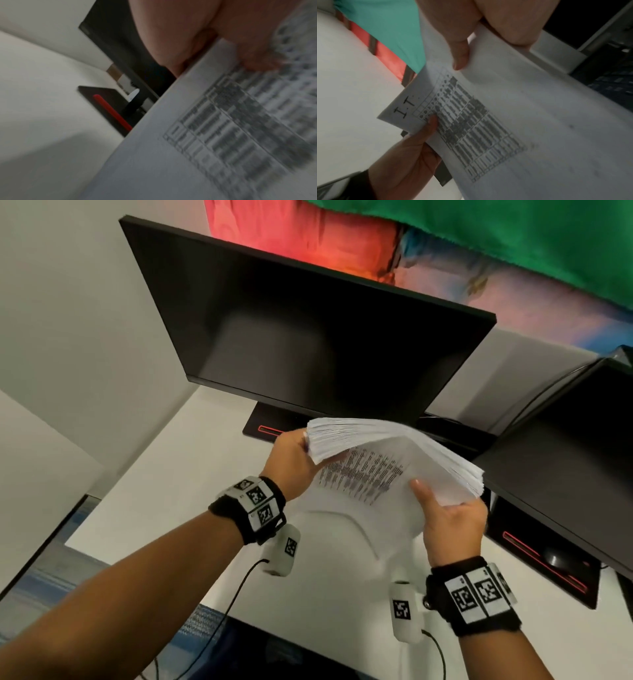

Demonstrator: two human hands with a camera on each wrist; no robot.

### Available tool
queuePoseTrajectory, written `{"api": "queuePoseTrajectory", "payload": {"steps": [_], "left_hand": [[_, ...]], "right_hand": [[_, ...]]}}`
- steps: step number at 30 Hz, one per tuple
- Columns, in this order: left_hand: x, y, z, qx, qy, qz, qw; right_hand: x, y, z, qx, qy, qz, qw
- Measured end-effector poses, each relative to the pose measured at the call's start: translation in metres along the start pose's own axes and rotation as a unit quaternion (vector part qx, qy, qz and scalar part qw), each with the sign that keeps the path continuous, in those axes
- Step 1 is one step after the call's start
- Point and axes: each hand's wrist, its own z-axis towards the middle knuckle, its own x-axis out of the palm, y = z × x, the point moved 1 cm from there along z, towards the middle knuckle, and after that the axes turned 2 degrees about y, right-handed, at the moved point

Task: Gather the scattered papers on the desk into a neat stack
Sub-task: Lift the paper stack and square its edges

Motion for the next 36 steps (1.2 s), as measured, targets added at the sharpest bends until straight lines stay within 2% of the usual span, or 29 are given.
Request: {"api": "queuePoseTrajectory", "payload": {"steps": [2, 4, 7, 11, 14, 16, 20, 22, 26, 32, 36], "left_hand": [[0.008, -0.002, -0.015, 0.029, -0.073, 0.080, 0.994], [0.017, 0.004, -0.032, 0.011, -0.095, 0.102, 0.990], [0.019, 0.017, -0.045, -0.087, -0.042, -0.022, 0.995], [0.014, 0.026, -0.036, -0.112, 0.038, -0.040, 0.992], [0.013, 0.031, -0.028, -0.139, 0.030, -0.088, 0.986], [0.015, 0.027, -0.026, -0.130, 0.034, -0.071, 0.988], [0.012, 0.006, -0.026, -0.058, -0.024, -0.013, 0.998], [0.014, 0.010, -0.033, -0.053, -0.023, -0.010, 0.998], [0.021, 0.045, -0.055, -0.152, 0.025, 0.000, 0.988], [0.007, 0.049, -0.043, -0.210, 0.007, 0.071, 0.975], [0.014, 0.100, -0.071, -0.357, 0.084, 0.143, 0.919]], "right_hand": [[0.002, -0.001, -0.007, -0.025, -0.029, -0.003, 0.999], [0.009, -0.010, -0.021, -0.029, -0.028, -0.034, 0.999], [0.013, -0.037, -0.029, 0.034, -0.031, -0.032, 0.998], [0.008, -0.044, -0.017, 0.067, -0.036, -0.017, 0.997], [0.008, -0.039, -0.010, 0.058, -0.029, -0.002, 0.998], [0.009, -0.037, -0.010, 0.063, -0.018, -0.003, 0.998], [0.006, -0.032, -0.014, 0.043, -0.035, 0.012, 0.998], [0.003, -0.039, -0.020, 0.046, -0.034, 0.004, 0.998], [0.009, -0.055, -0.038, 0.112, 0.007, -0.039, 0.993], [0.007, -0.067, -0.022, 0.099, 0.049, -0.109, 0.988], [0.017, -0.119, -0.028, 0.221, 0.108, -0.190, 0.951]]}}
